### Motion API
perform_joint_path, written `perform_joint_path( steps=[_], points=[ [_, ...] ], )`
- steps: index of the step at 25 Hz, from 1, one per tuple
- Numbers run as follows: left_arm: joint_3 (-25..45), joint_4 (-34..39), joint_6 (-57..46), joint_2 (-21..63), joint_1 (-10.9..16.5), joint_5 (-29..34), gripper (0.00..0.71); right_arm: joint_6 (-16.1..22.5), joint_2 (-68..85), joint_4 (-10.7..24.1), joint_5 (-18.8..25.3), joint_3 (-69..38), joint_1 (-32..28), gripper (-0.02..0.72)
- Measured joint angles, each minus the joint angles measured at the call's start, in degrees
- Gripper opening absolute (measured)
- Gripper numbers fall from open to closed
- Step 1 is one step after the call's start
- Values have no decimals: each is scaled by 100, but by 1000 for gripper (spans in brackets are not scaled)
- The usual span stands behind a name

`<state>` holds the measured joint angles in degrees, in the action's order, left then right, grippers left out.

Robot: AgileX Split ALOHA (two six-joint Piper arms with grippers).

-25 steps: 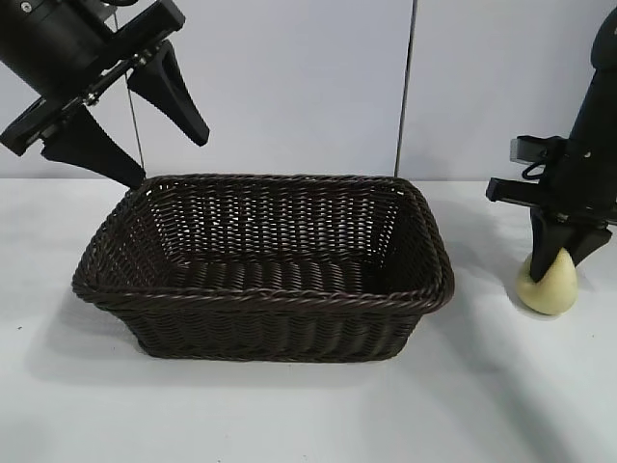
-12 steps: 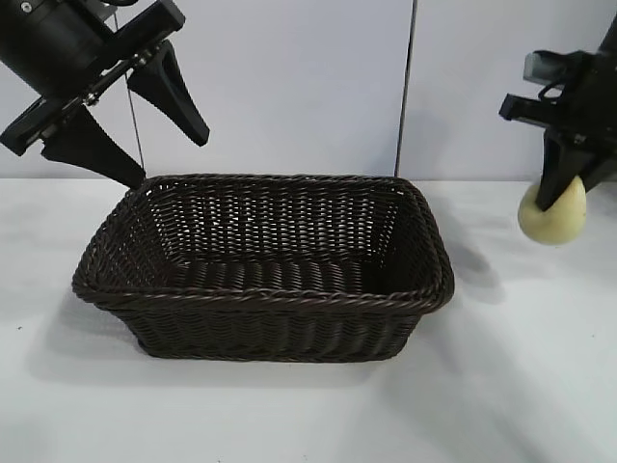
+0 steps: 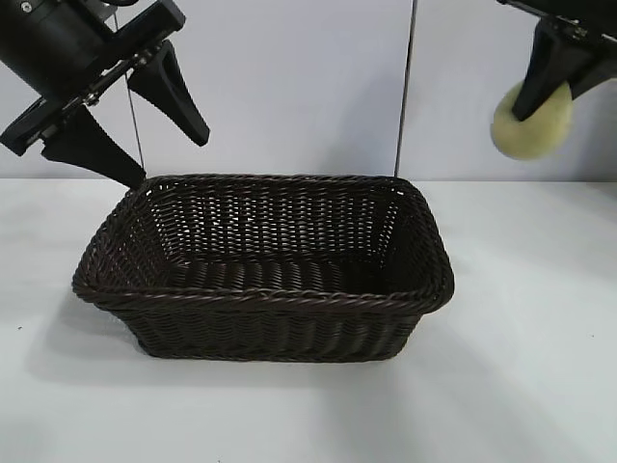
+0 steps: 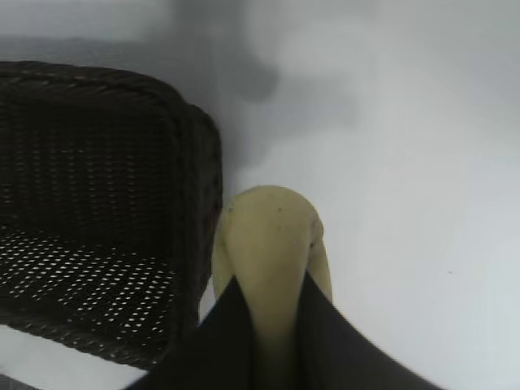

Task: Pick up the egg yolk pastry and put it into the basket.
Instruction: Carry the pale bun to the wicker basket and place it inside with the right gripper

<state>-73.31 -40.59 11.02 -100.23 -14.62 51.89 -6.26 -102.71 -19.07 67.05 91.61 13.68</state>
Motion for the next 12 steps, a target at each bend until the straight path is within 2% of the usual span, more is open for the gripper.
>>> perform_joint_path(
  steps=[5,12],
  points=[
    [0,0,0,0,0,0,507,194,-67,-18,-241,0,558,66],
    [0,0,0,0,0,0,507,259,-561,-24,-506,0,1098,66]
  ],
)
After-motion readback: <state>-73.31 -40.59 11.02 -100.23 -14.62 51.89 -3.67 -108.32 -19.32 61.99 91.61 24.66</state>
